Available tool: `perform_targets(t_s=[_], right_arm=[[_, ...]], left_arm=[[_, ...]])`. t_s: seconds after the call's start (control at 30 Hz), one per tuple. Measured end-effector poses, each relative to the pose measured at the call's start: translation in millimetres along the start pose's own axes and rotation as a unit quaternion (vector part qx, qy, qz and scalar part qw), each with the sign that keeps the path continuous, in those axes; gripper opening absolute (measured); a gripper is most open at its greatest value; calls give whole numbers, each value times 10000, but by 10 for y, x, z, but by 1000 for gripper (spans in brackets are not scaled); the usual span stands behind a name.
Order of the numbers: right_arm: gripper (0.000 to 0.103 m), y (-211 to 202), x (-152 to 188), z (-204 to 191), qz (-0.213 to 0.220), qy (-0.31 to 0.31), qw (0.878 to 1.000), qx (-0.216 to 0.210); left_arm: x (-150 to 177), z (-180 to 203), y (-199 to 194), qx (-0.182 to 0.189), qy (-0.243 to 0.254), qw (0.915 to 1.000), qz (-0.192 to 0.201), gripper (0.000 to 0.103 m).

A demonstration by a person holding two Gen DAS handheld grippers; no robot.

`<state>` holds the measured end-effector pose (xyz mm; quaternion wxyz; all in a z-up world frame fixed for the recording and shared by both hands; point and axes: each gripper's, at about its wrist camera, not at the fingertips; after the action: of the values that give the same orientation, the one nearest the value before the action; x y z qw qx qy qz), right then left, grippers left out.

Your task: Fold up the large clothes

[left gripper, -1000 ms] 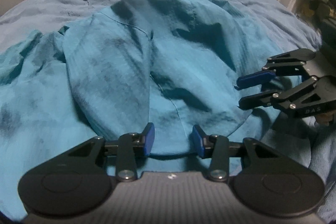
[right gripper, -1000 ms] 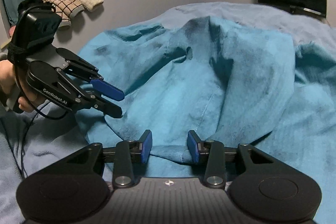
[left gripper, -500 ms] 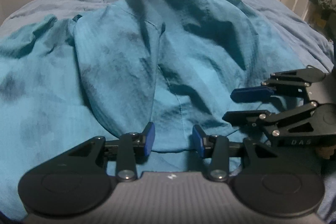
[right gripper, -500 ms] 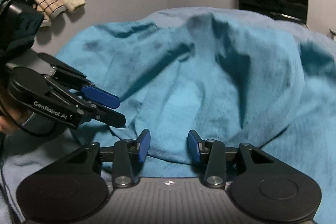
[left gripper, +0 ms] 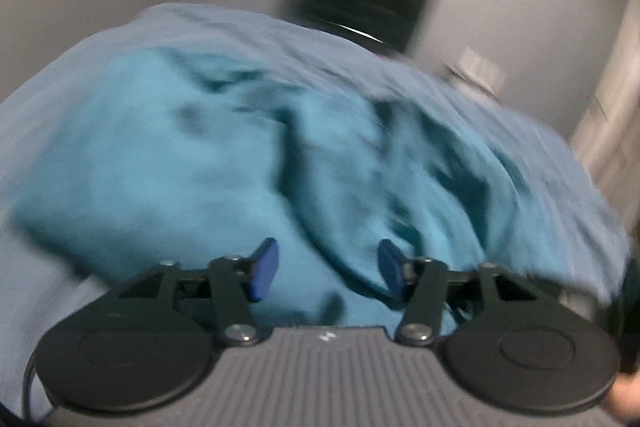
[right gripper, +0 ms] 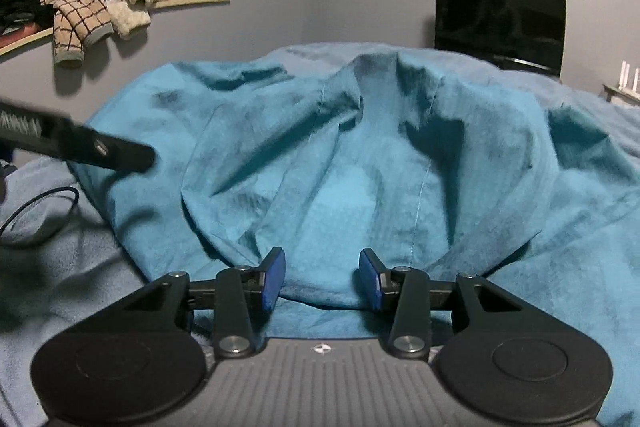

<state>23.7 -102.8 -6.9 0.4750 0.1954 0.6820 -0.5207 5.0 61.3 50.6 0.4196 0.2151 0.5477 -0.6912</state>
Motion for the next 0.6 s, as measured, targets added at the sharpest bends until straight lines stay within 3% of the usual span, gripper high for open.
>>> perform_targets(t_s=[0.1, 0.27, 0.33, 0.6], right_arm=[[47, -45, 10, -12, 69, 10, 10000, 27], [48, -52, 15, -27, 88, 24, 10000, 32], [48, -54, 18, -27, 85, 30, 10000, 27], [48, -65, 22, -32, 99, 57, 9999, 10]], left_arm=[[16, -280, -98, -340, -843, 9959, -19, 59], [66, -599, -46, -920, -1433, 9847, -357, 61], [100, -728, 47, -935, -1694, 9796, -537, 66], [141, -978, 110, -707, -2240, 9709, -460, 75]])
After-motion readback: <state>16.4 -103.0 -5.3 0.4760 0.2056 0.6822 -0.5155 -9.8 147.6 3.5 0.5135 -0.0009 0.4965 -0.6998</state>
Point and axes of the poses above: each gripper's, at about its wrist camera, not at the fingertips, and y roughly the way its jaws point, z to its right, x to its underside, and after that the axes turned 5 degrees about -x, right-handed
